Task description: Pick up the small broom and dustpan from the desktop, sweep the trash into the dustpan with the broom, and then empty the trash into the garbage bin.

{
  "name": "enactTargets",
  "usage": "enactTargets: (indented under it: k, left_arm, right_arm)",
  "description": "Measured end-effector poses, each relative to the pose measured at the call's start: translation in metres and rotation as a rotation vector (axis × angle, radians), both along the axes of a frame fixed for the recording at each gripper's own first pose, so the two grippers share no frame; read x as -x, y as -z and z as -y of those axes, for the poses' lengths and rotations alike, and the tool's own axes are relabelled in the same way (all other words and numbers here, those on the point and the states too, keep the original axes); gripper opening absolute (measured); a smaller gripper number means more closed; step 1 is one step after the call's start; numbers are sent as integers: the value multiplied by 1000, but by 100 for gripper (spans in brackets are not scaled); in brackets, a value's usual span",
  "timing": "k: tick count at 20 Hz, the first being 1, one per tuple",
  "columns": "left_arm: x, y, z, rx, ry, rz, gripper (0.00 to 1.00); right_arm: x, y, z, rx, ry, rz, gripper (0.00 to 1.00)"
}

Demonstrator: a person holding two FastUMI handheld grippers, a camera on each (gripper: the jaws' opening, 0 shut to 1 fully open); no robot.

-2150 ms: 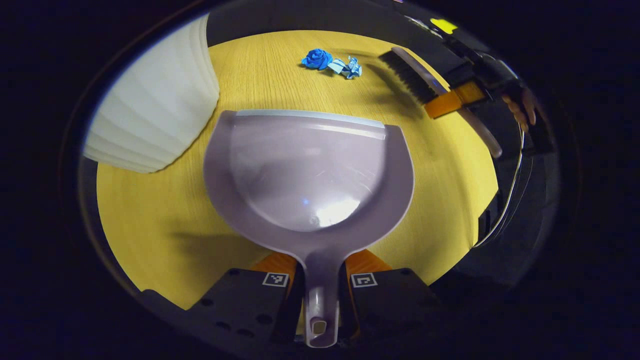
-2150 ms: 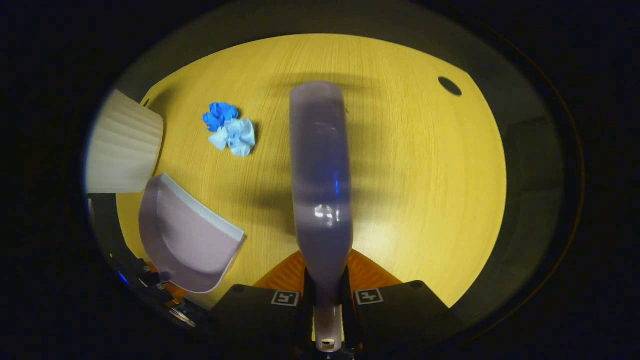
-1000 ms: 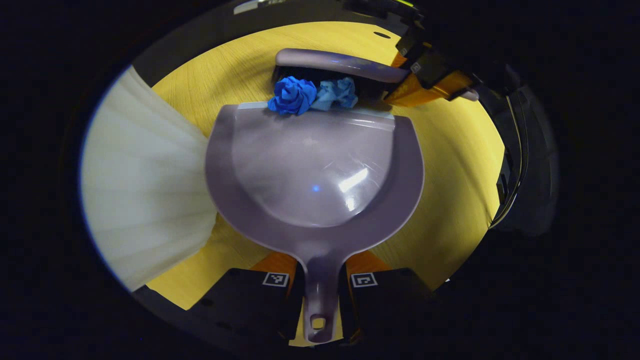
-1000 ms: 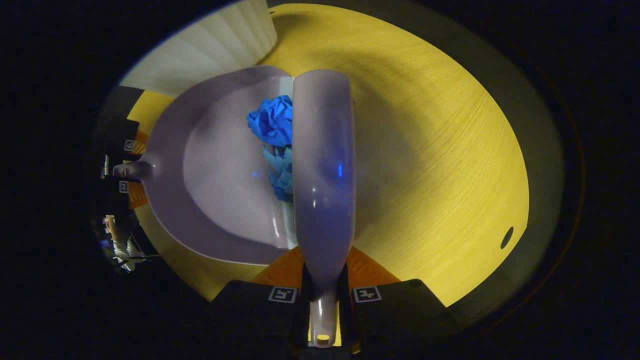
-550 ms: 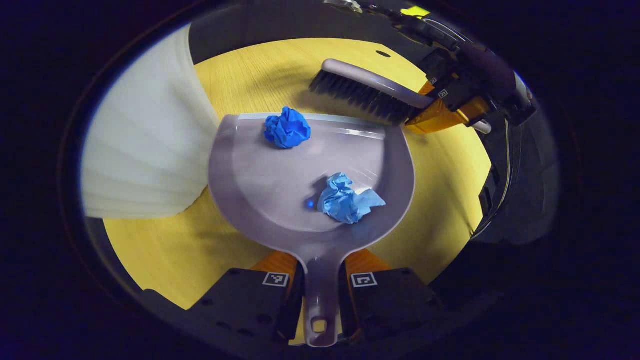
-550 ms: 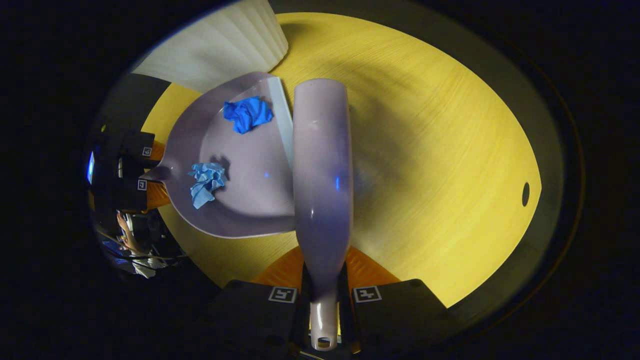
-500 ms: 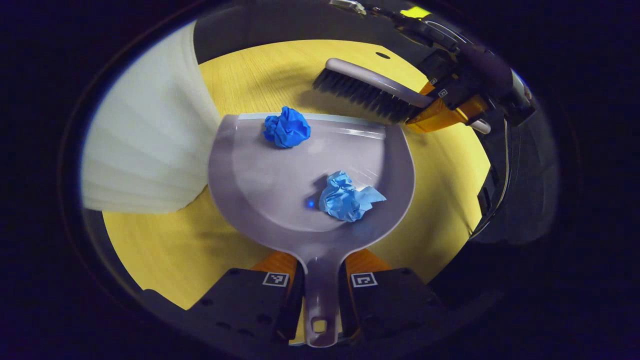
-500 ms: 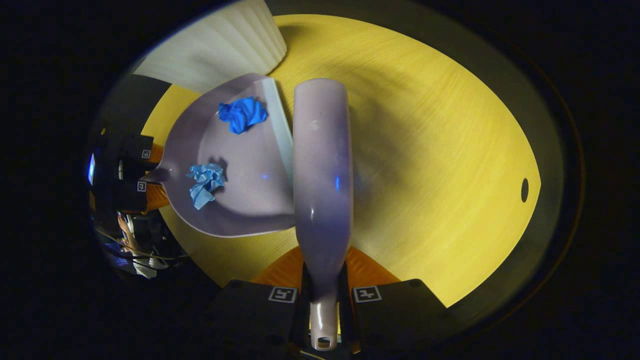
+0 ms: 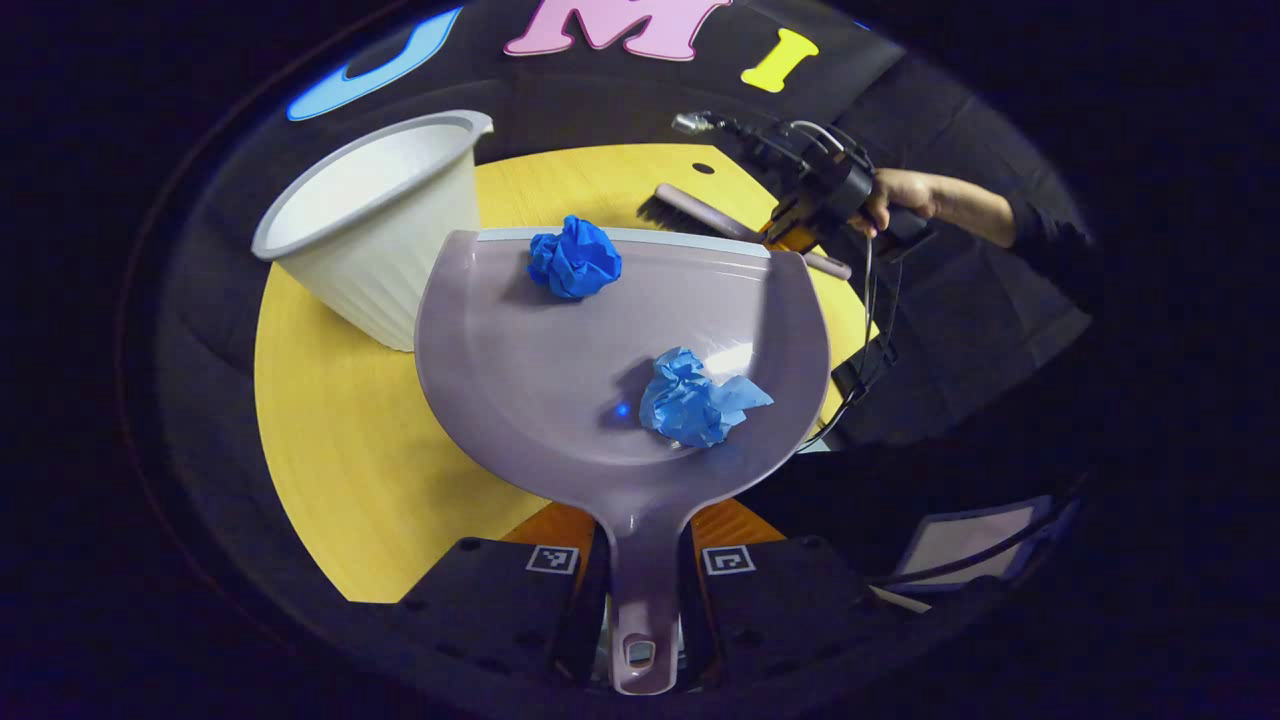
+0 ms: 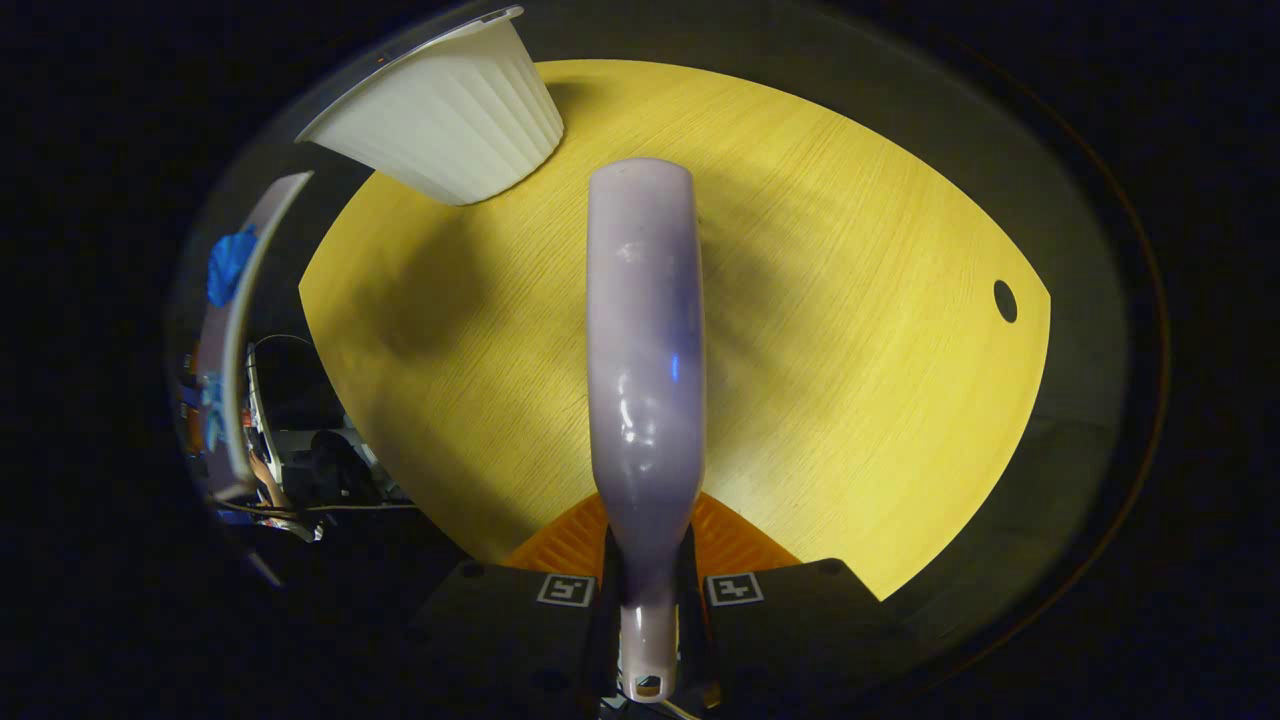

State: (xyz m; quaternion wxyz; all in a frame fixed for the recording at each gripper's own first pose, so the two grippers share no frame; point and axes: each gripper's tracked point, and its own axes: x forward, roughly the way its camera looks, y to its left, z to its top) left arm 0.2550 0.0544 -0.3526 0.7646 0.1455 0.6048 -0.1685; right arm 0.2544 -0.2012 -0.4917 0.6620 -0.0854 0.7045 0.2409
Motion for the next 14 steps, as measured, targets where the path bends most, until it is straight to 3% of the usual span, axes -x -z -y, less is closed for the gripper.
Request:
enactTargets:
  k: [3, 6, 8, 10, 14]
  left_arm:
    - [-30, -14, -7, -68, -70, 97, 29]
    - [-84, -22, -28, -106, -192, 146, 29]
    - [-133, -27, -63, -256, -210, 166, 29]
    - [-170, -6, -72, -400, -182, 140, 29]
    - [-182, 35, -42, -639, -47, 67, 29]
  right_arm:
    - [8, -10, 20, -14, -8, -1, 26]
    - [21, -28, 16, -46, 8, 20, 27]
    - [14, -41, 11, -89, 21, 44, 27]
    - [11, -47, 9, -129, 41, 52, 27]
    - [15, -51, 12, -145, 97, 90, 27]
